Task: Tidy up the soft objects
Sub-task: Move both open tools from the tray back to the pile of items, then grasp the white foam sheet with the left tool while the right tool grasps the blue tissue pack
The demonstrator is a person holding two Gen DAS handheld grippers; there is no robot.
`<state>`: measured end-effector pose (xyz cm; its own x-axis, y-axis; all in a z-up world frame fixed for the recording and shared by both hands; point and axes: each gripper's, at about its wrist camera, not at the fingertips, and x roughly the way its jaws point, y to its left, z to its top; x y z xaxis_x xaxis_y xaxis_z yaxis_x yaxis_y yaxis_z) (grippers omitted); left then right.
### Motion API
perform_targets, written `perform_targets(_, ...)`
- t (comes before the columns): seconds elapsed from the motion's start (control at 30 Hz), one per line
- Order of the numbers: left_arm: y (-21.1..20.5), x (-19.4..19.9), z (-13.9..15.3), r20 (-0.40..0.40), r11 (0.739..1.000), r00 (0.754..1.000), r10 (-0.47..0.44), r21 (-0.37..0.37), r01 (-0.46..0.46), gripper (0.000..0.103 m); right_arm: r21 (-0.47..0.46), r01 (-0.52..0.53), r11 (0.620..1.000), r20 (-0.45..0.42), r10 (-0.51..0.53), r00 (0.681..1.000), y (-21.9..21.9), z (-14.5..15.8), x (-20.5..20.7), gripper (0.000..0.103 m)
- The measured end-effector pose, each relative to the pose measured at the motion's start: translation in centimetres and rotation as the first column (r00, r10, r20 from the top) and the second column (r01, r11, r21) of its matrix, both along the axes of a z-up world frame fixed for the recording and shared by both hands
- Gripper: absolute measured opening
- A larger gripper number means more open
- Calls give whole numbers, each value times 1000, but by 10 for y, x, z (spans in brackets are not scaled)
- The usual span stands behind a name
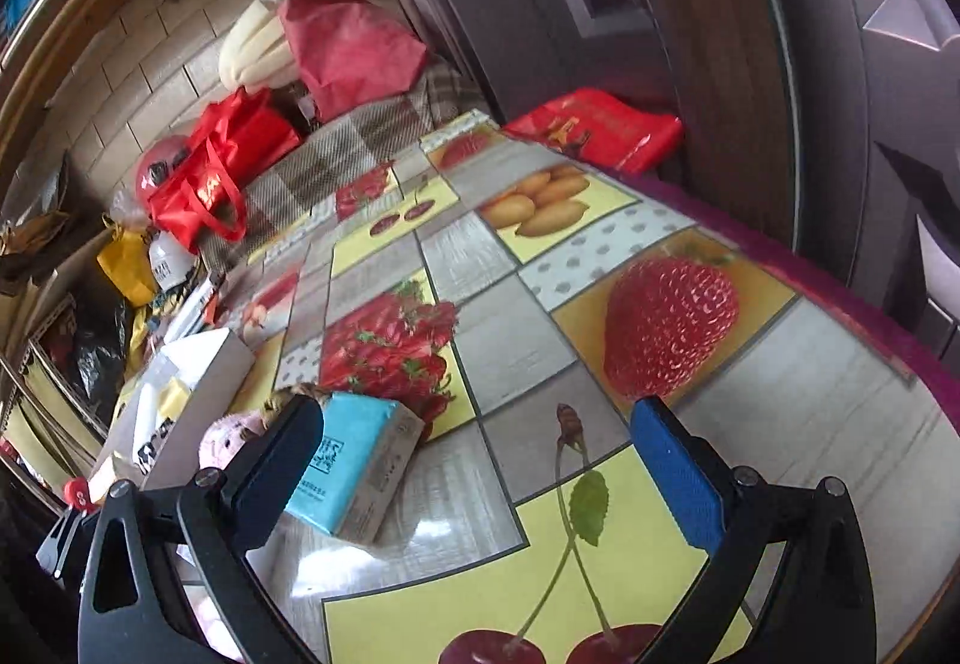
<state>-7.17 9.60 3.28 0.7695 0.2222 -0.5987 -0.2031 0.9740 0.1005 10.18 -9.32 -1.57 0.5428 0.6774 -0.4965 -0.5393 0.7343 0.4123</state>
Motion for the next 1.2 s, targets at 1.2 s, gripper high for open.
perform_targets(1.2, 17, -6, 7, 104, 978, 979, 175, -130, -162, 93, -403, -260, 877, 23, 294, 956, 101, -16, -39, 79)
